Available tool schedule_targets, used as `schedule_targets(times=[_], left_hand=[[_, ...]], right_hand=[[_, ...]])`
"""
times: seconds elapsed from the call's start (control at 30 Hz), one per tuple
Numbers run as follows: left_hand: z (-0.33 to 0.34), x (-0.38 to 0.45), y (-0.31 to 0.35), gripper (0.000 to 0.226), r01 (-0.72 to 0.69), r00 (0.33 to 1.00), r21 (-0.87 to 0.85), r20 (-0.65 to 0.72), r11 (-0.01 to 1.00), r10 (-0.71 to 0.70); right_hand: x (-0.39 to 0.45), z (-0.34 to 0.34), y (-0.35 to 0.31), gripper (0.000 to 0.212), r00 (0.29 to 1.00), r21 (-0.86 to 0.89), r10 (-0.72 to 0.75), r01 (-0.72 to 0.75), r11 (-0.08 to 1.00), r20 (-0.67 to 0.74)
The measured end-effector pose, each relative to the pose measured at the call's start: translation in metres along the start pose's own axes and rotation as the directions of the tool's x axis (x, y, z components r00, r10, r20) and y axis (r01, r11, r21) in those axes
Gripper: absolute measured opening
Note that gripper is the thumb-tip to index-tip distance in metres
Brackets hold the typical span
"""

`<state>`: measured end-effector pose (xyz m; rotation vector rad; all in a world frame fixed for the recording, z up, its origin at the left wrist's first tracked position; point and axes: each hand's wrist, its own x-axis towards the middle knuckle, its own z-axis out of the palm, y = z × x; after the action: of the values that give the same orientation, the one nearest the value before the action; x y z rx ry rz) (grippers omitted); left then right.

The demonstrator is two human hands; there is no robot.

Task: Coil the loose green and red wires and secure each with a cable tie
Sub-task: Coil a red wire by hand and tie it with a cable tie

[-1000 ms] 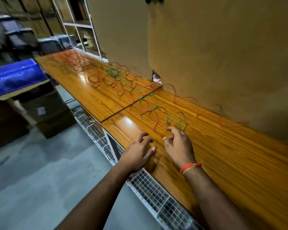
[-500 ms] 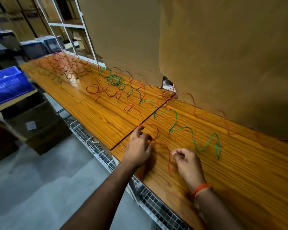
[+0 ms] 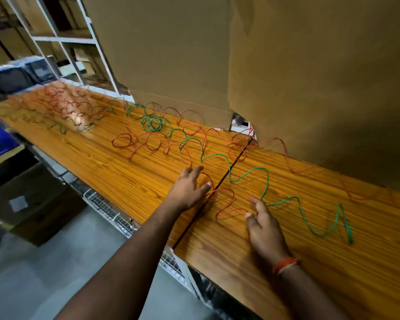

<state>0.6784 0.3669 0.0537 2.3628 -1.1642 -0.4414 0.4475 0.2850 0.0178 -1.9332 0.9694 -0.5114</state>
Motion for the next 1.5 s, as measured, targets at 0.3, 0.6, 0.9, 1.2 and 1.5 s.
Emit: schedule_targets(times=[0.3, 0.6, 0.9, 1.2, 1.5], left_hand=[[-0.033, -0.017, -0.037, 0.020, 0.165, 0.911, -0.482, 0.409, 0.861, 0.054], [-0.105, -0.037, -0.102, 0.026, 0.199, 0.914, -0.693, 0.387, 0.692, 0.124], [-0.148, 0.041, -0.190, 0.063, 0.022, 0.932, -0.093, -0.358, 0.995, -0.054], [-0.155, 0.111, -0.194, 0.095, 0.064, 0.998, 0.061, 0.007, 0.996, -0.064], [-0.117, 0.094, -0.172, 0.021, 0.204, 0.935, -0.445, 0.354, 0.872, -0.038]], right_hand=[[0.053, 0.097, -0.068, 0.047, 0.986, 0.157, 0.147, -0.134, 0.979, -0.078], [0.075, 0.167, -0.118, 0.025, 0.909, 0.172, 0.366, -0.335, 0.926, -0.199], [0.073, 0.204, -0.131, 0.021, 0.972, 0.201, 0.214, -0.191, 0.961, -0.099], [0.078, 0.210, -0.132, 0.026, 0.984, 0.188, 0.156, -0.139, 0.972, -0.081], [0.069, 0.203, -0.133, 0.023, 0.979, 0.231, 0.191, -0.169, 0.958, -0.077]])
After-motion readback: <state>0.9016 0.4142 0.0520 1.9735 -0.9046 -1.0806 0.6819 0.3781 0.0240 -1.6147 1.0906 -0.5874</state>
